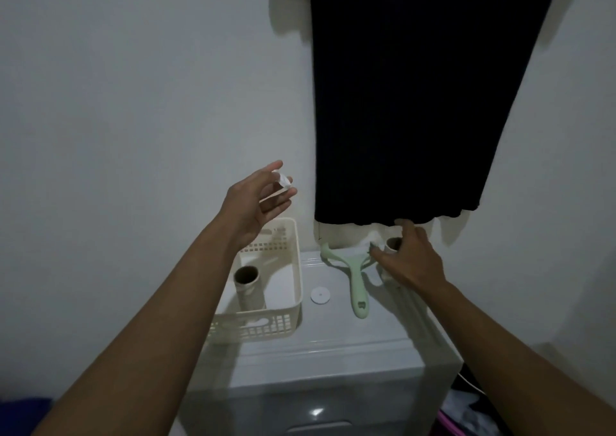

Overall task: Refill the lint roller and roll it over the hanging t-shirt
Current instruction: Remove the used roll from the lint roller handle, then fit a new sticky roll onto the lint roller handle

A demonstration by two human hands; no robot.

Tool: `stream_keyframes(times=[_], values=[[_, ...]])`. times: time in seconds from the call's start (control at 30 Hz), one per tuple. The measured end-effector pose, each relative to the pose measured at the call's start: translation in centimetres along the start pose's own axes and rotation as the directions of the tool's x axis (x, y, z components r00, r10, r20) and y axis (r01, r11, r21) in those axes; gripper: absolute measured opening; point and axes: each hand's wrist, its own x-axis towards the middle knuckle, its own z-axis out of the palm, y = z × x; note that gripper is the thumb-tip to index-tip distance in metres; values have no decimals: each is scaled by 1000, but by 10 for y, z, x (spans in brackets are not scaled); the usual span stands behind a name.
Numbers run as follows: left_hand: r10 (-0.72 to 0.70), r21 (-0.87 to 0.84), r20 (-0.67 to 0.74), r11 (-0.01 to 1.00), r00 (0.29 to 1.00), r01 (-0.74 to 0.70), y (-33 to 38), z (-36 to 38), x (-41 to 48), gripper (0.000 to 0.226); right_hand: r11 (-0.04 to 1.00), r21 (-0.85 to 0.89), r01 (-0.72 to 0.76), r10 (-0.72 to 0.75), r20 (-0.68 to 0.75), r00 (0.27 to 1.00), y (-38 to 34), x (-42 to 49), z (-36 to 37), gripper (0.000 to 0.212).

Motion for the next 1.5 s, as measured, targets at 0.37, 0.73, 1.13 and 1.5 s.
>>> stream_keyframes(times=[0.37, 0.73, 1.13, 1.5], values=[[106, 10, -171, 994, 980, -106, 21, -34, -24, 28, 827, 118, 549, -523, 520, 676, -160, -35, 46, 57], [163, 285, -163, 952, 973, -111, 11, -85, -38, 39, 884, 466, 39, -268, 436, 859, -169, -19, 61, 32], [178, 416, 30, 892, 984, -174, 7, -68, -31, 37, 284, 844, -456, -79, 494, 866, -161, -2, 13, 9], [448, 651, 45, 665, 893, -366, -17, -59, -23, 42, 179, 855, -487, -88, 506, 858, -151, 1, 17, 20]])
